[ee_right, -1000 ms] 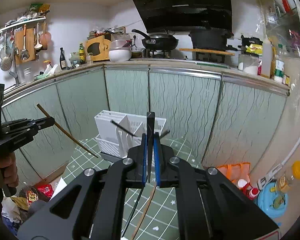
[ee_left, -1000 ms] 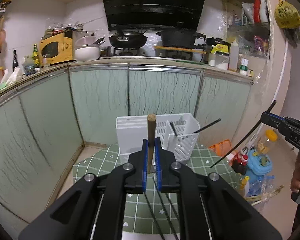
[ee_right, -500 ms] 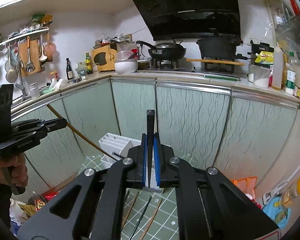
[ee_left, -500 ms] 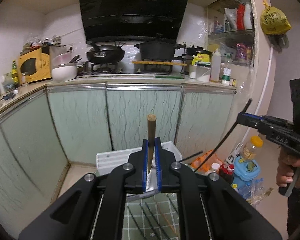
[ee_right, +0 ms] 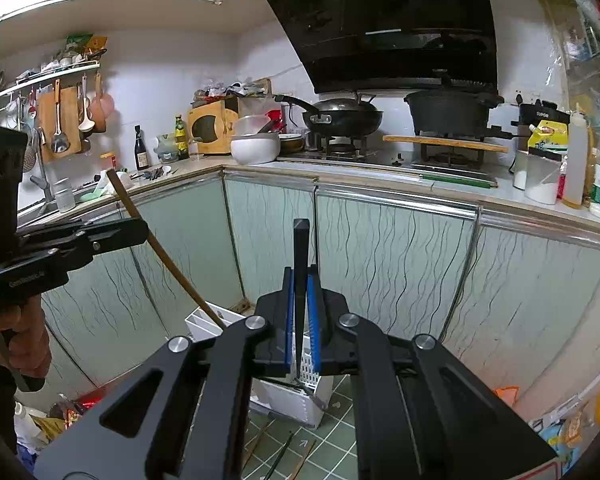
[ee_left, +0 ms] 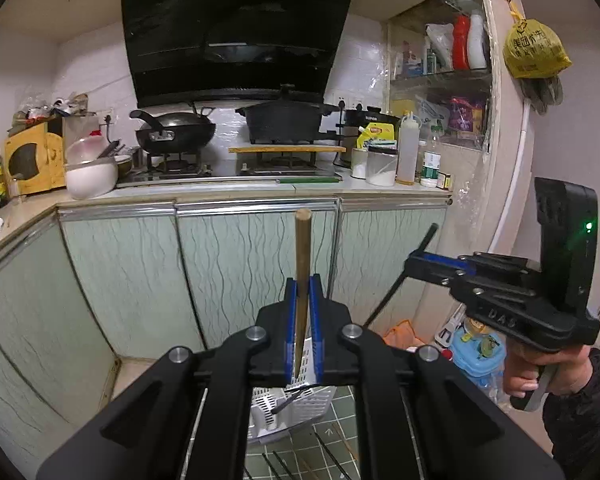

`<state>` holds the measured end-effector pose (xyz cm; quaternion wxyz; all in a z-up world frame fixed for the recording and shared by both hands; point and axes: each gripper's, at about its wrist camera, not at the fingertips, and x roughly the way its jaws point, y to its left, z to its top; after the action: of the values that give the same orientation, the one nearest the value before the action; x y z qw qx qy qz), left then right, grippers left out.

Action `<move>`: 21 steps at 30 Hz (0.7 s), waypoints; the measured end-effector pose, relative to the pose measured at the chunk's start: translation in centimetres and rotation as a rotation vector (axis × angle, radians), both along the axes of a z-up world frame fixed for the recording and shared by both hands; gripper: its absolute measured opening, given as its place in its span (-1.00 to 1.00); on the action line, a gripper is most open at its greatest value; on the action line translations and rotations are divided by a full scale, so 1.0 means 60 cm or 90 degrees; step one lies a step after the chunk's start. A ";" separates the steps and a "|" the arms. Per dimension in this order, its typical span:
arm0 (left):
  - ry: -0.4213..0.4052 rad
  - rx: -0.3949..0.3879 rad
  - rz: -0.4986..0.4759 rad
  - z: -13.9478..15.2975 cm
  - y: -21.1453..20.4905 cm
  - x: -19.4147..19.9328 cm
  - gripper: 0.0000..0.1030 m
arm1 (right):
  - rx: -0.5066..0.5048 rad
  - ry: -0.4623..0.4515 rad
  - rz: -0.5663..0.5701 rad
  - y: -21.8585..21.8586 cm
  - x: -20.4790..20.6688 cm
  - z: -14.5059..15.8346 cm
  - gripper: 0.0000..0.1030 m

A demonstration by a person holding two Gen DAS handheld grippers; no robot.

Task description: Organize utensils

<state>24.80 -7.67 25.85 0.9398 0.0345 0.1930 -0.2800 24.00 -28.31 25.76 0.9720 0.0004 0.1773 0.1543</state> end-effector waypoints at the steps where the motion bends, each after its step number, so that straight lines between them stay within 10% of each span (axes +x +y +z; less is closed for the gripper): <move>1: 0.002 0.000 -0.001 -0.004 -0.005 0.006 -0.85 | 0.000 0.002 0.001 0.000 0.009 -0.004 -0.88; 21: 0.042 0.043 -0.048 -0.185 -0.064 0.114 -0.85 | -0.006 0.073 0.022 -0.022 0.128 -0.142 -0.88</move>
<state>31.63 -11.52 14.75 0.9199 0.0646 0.2315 -0.3098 31.67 -29.64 17.27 0.9573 0.0020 0.2336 0.1701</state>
